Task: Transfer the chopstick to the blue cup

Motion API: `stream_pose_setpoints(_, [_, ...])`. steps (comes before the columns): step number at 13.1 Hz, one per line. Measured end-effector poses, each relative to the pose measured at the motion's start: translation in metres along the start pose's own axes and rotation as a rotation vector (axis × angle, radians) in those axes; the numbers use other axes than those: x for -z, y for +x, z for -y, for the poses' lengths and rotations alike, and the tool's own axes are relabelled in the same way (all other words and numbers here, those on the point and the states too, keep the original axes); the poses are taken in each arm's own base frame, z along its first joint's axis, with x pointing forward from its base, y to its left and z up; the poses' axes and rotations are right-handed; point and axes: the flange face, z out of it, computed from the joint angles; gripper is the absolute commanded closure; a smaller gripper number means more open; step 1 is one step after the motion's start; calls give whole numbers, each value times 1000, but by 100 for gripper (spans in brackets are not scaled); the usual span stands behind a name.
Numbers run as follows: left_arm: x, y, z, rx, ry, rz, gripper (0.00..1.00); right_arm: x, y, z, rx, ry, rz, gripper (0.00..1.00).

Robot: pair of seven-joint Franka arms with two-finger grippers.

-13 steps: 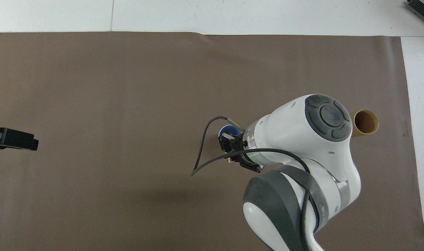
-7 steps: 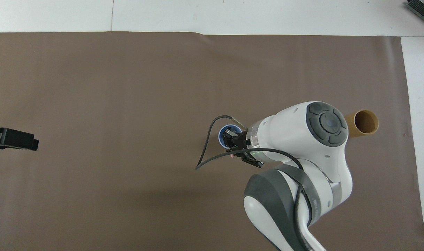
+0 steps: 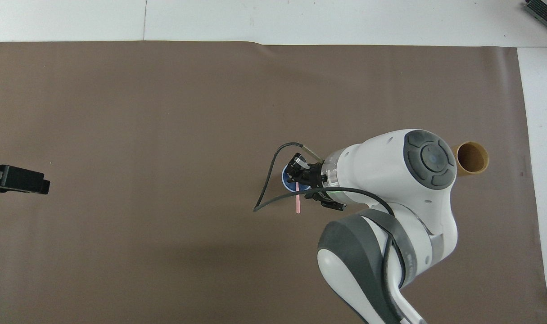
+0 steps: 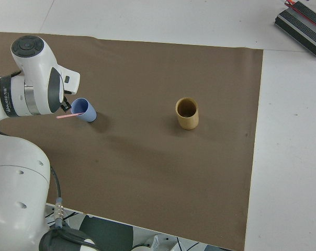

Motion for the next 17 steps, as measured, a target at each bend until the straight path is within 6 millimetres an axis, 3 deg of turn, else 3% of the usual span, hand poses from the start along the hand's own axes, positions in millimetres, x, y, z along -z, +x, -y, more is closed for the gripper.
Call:
stream_pose_setpoints(2, [0, 0, 0, 0, 0, 0, 0, 5, 7, 4, 51, -23, -67, 3])
stream_pose_setpoints(5, [0, 0, 0, 0, 0, 0, 0, 23, 23, 7, 168, -56, -179, 0])
stream_pose_setpoints(10, [0, 0, 0, 0, 0, 0, 0, 72, 92, -20, 420, -66, -256, 0])
stream_pose_setpoints(15, [0, 0, 0, 0, 0, 0, 0, 100, 95, -26, 496, -71, -284, 0])
stream_pose_setpoints(17, [0, 0, 0, 0, 0, 0, 0, 113, 105, -36, 516, -83, -289, 0])
